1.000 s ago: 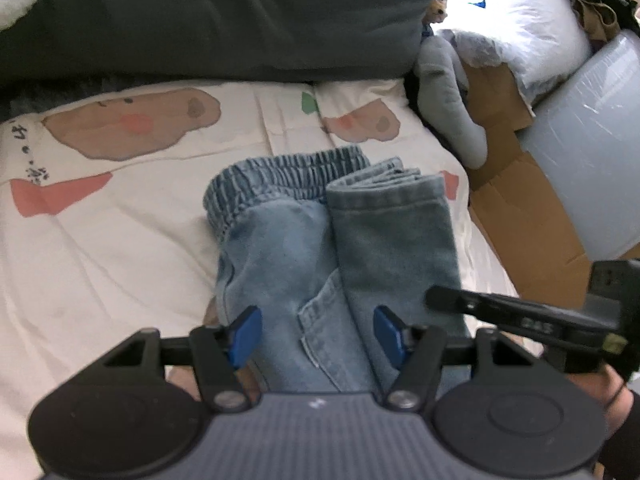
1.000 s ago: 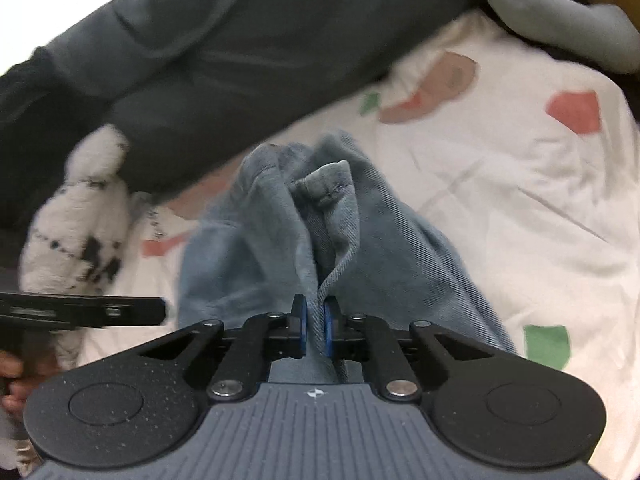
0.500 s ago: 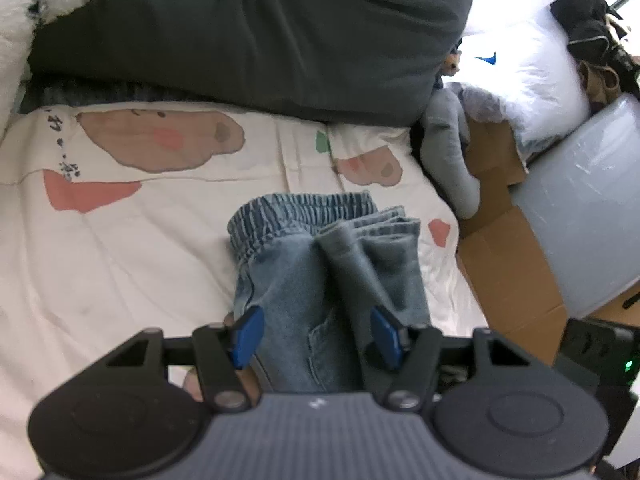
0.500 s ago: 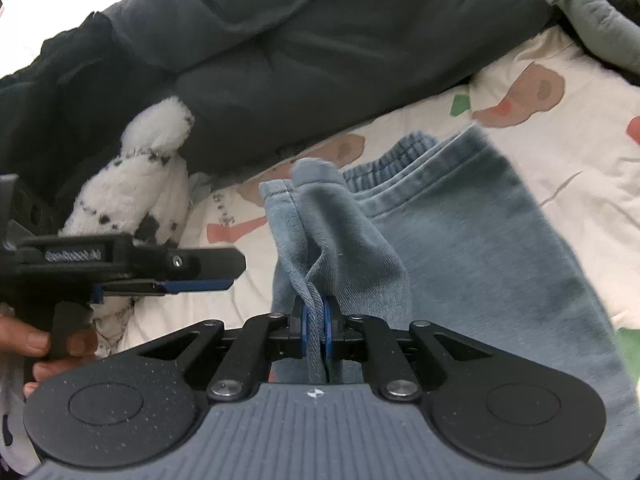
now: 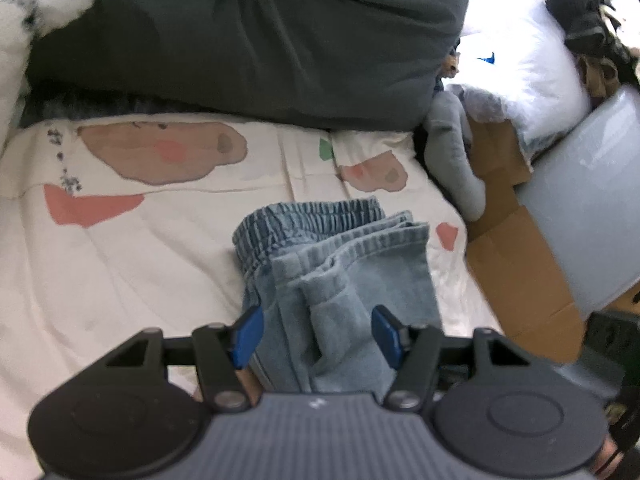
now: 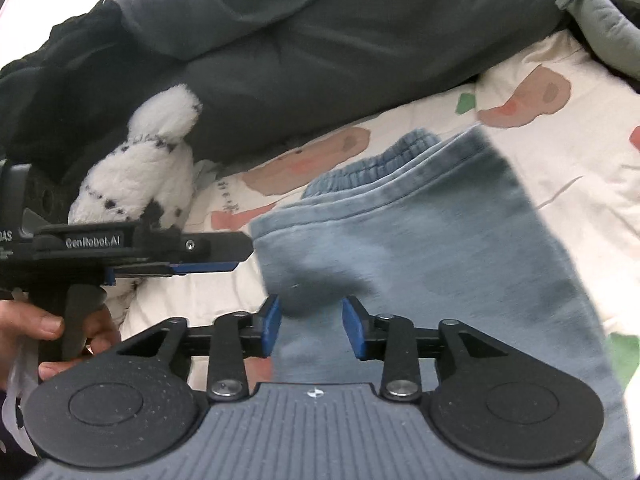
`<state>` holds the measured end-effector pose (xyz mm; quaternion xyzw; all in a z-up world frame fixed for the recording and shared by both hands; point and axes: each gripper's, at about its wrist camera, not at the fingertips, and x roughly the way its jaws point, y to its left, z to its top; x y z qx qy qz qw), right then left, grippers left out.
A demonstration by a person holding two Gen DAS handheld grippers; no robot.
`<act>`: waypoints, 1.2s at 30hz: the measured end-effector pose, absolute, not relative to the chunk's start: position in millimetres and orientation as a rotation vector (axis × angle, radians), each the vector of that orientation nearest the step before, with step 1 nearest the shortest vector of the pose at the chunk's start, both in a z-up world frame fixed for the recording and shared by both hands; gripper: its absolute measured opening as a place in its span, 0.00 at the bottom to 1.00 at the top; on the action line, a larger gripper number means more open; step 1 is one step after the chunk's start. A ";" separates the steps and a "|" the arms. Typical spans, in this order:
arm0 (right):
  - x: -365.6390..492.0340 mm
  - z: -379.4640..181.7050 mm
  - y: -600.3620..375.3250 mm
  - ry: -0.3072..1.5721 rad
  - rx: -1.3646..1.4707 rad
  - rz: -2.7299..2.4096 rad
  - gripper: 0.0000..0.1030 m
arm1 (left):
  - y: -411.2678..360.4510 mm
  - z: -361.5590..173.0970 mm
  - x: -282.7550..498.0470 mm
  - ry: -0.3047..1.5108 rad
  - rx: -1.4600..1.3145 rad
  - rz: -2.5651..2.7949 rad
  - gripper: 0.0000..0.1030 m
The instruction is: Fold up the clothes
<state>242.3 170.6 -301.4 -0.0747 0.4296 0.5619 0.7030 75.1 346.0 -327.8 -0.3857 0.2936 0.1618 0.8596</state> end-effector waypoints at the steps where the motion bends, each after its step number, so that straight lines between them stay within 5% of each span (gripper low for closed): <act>1: 246.7 -300.2 168.1 0.941 -0.178 1.236 0.41 | 344.5 -327.6 77.5 0.619 -0.795 0.344 0.60; 4: 263.0 -298.3 162.2 0.903 -0.219 1.191 0.43 | 340.2 -325.3 83.9 0.612 -0.759 0.330 0.57; 9: 295.2 -297.5 157.2 0.824 -0.251 1.100 0.43 | 337.1 -325.4 89.9 0.612 -0.711 0.331 0.27; 18: 336.4 -298.3 199.5 0.752 -0.377 1.108 0.35 | 344.7 -326.6 94.1 0.629 -0.715 0.352 0.09; 22: 341.4 -304.5 217.3 0.727 -0.460 1.112 0.27 | 346.6 -323.1 94.4 0.629 -0.719 0.366 0.07; 24: 340.9 -305.5 220.7 0.711 -0.506 1.131 0.08 | 346.8 -322.1 94.4 0.635 -0.721 0.376 0.07; 26: 341.8 -302.1 219.0 0.692 -0.531 1.159 0.01 | 347.6 -320.5 94.1 0.635 -0.729 0.381 0.07; 36: 350.1 -290.3 213.0 0.670 -0.507 1.166 0.00 | 351.0 -321.0 102.3 0.658 -0.682 0.419 0.10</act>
